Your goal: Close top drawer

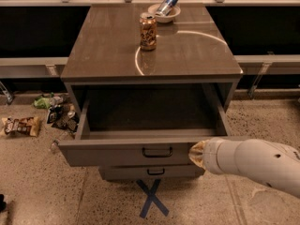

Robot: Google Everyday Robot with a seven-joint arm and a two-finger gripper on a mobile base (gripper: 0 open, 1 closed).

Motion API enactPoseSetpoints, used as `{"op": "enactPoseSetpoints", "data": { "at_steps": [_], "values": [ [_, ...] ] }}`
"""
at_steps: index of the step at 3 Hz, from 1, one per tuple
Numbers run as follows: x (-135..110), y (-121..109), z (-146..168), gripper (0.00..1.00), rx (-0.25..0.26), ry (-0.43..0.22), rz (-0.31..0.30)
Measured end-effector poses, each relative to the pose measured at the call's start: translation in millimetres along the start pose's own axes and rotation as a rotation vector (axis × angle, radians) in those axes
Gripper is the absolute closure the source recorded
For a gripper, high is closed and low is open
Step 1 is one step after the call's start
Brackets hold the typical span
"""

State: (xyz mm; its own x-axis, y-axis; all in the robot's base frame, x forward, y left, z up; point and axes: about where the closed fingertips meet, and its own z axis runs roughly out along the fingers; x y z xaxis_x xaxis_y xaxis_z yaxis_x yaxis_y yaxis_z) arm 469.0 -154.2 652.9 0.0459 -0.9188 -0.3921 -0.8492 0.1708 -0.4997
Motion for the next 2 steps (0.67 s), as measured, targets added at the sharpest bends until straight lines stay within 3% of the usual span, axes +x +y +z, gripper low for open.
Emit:
{"op": "enactPoseSetpoints", "data": {
  "at_steps": [2],
  "values": [
    [13, -36, 21, 1.0, 0.066, 0.026, -0.05]
  ]
}}
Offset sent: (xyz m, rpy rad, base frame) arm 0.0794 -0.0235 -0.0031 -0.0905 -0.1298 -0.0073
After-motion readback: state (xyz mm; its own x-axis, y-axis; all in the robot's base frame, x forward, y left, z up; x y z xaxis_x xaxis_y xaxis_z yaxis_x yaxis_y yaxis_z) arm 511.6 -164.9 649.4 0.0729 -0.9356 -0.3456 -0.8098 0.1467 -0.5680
